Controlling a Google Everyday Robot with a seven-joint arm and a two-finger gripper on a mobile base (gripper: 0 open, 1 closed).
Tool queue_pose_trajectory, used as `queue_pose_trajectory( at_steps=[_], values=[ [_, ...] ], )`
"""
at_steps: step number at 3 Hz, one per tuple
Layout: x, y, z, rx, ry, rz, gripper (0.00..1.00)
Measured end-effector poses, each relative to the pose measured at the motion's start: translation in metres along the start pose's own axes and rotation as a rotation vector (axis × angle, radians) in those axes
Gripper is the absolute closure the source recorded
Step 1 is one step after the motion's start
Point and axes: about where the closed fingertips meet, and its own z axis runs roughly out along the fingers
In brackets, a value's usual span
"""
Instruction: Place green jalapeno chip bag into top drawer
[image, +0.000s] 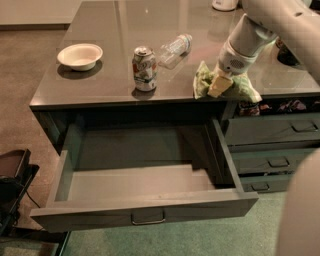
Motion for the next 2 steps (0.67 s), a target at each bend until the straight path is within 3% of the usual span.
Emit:
queue_pose_trajectory(
  at_steps=[1,2],
  values=[
    [-0.001,0.042,-0.052,-0.014,0.024,-0.038,1.00],
    [-0.014,0.083,-0.121,0.026,-0.011,-0.066,1.00]
  ],
)
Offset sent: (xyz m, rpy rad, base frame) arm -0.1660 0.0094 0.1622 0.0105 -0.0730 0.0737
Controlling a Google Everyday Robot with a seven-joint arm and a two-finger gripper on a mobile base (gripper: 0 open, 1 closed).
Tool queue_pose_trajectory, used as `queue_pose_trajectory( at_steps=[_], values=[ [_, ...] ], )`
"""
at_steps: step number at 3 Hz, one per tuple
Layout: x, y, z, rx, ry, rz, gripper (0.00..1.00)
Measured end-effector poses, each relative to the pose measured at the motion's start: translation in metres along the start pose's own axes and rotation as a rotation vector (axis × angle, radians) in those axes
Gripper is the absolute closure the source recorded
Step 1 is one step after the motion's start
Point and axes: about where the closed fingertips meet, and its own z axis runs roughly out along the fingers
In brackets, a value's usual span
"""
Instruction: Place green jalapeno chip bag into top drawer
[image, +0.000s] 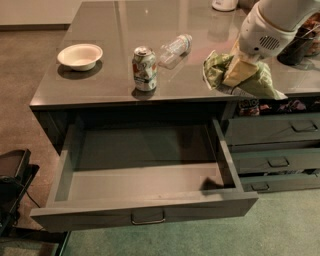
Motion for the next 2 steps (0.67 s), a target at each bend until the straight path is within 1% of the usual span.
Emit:
queue_pose_trajectory(
  at_steps=[1,2],
  values=[
    [0.000,0.000,0.000,0.000,0.000,0.000,1.00],
    [0.000,0.013,-0.007,-0.019,-0.016,-0.028,1.00]
  ],
)
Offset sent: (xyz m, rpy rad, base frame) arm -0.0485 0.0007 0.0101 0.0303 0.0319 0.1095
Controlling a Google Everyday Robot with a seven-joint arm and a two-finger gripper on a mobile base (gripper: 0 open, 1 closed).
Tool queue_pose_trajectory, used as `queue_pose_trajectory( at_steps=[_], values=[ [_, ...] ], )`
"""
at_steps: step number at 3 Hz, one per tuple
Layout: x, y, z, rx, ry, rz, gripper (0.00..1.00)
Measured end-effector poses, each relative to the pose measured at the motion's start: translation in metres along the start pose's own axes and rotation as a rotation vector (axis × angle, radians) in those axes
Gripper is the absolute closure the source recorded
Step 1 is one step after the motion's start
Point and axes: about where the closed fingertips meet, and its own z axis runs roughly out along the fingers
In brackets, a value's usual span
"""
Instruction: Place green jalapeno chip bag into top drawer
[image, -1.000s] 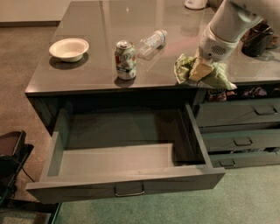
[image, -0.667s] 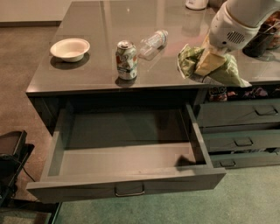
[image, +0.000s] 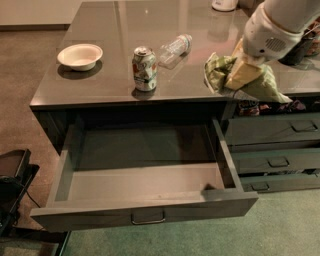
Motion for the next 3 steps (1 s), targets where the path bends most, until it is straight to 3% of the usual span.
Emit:
queue_pose_trajectory(
  at_steps=[1,2,3],
  values=[
    [-0.008,0.040,-0.014,-0.058,-0.046,-0.055,1.00],
    [-0.018,0.092,-0.016,-0.150,-0.112,-0.081,1.00],
    [-0.021,0.093,-0.013,-0.153,-0.123,-0.078,1.00]
  ],
)
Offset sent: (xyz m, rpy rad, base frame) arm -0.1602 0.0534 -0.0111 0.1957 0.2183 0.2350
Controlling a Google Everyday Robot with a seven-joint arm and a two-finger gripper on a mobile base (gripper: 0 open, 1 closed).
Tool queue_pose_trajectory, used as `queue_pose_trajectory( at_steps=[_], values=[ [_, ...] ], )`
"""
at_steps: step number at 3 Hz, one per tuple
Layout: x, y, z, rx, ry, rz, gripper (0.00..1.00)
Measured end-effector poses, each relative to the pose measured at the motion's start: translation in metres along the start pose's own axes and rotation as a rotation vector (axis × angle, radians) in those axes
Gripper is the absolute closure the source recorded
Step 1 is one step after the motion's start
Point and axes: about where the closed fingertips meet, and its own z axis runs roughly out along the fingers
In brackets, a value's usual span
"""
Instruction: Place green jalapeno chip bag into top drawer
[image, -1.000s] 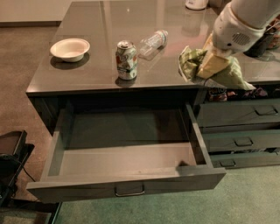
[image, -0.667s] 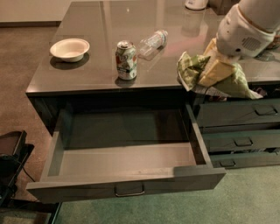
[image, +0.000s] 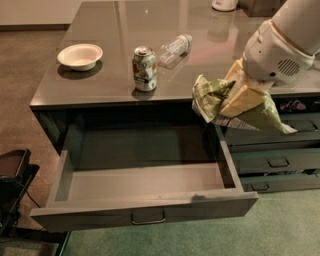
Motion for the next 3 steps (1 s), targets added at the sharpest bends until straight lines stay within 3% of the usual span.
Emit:
queue_pose_trajectory(
  at_steps=[1,2,3],
  values=[
    [0.006,-0.001,0.011,-0.008,0.031,0.015,1.00],
    [0.011,0.002,0.058,-0.027,0.033,-0.005,1.00],
    [0.007,-0.004,0.138,-0.046,-0.003,-0.048,1.00]
  ],
)
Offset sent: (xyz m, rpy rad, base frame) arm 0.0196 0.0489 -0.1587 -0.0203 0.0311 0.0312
